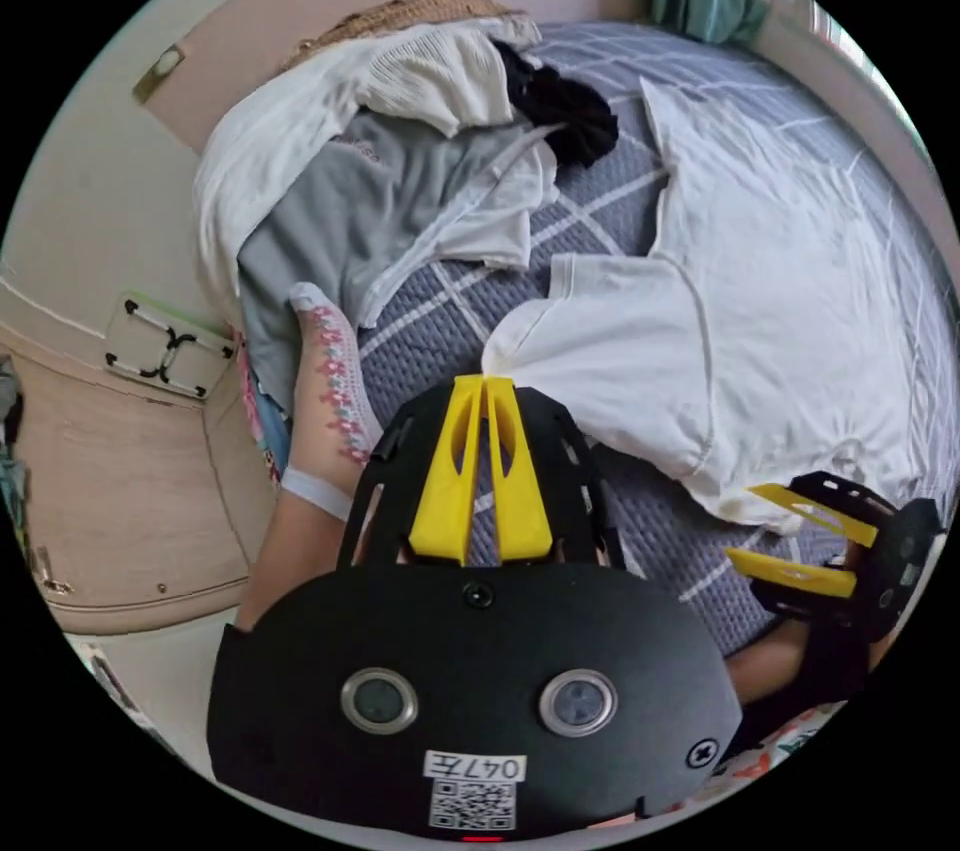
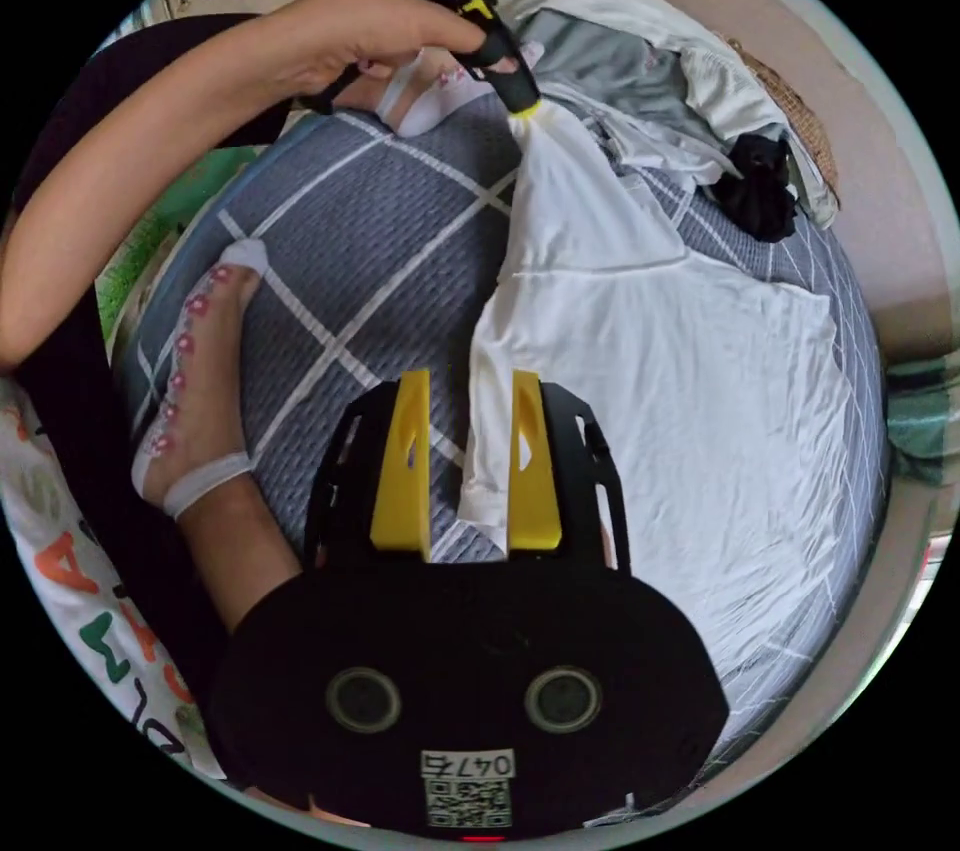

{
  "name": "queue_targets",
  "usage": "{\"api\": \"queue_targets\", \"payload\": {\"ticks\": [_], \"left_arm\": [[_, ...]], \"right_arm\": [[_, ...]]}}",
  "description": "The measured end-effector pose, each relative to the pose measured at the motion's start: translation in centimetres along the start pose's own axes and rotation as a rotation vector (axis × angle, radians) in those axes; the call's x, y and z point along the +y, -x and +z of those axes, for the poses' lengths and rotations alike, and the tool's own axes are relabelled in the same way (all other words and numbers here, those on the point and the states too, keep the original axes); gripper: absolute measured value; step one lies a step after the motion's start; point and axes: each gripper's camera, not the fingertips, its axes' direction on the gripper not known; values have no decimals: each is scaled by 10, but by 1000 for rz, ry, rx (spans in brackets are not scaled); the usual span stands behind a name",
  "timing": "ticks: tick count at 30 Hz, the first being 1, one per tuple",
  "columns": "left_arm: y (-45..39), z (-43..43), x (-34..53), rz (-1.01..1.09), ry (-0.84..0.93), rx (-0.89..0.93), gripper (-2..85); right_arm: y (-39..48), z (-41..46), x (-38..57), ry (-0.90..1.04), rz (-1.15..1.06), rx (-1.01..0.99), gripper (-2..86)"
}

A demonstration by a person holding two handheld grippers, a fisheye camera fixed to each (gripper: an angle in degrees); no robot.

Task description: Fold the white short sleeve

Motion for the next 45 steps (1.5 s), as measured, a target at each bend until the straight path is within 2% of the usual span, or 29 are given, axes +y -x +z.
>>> {"api": "queue_targets", "payload": {"ticks": [5, 6, 8, 9, 12, 14, 17, 20, 23, 25, 27, 30, 32, 34, 36, 38, 41, 45], "left_arm": [[6, 10, 20, -67, 24, 90, 5], [8, 12, 25, -78, 28, 100, 15], [12, 11, 30, -92, 16, 108, 37], [16, 6, 34, -106, 0, 103, 62], [34, -13, 50, -188, -53, 137, 122], [43, -25, 66, -236, -101, 261, 137], [42, -33, 91, -258, -129, 353, 171], [41, -30, 106, -277, -111, 349, 202], [66, -25, 116, -342, -76, 297, 212], [91, -20, 121, -411, -56, 279, 175], [103, -21, 119, -410, -49, 161, 112], [85, -30, 112, -324, -114, 60, 115], [72, -32, 110, -266, -160, 97, 130], [66, -25, 109, -253, -164, 189, 148], [64, -13, 111, -271, -141, 351, 176], [66, -9, 115, -291, -160, 424, 183], [70, -8, 116, -294, -182, 443, 185], [68, 2, 112, -281, -173, 480, 184]], "right_arm": [[4, -26, -4, -203, 1, 100, 21], [2, -20, -6, -182, -5, 96, 24], [-3, 13, -15, -20, -67, -53, 38], [-5, 15, -16, -6, -73, -101, 42], [-46, -28, -11, -297, 44, -130, 33], [-115, -57, -15, -423, 155, 22, 26], [-228, -58, -36, -425, 329, 236, 30], [-334, -32, -67, -361, 497, 231, 39], [-392, 3, -97, -295, 579, 214, 42], [-403, 19, -109, -301, 592, 160, 40], [-395, 25, -118, -364, 546, 100, 39], [-349, 37, -145, -358, 282, -99, 56], [-296, 52, -170, -263, 27, -239, 61], [-260, 65, -184, -226, -117, -312, 58], [-232, 80, -196, -169, -213, -284, 59], [-202, 101, -206, -75, -329, -181, 57], [-177, 118, -209, 4, -438, -106, 36], [-162, 122, -206, 10, -521, -55, 12]]}}
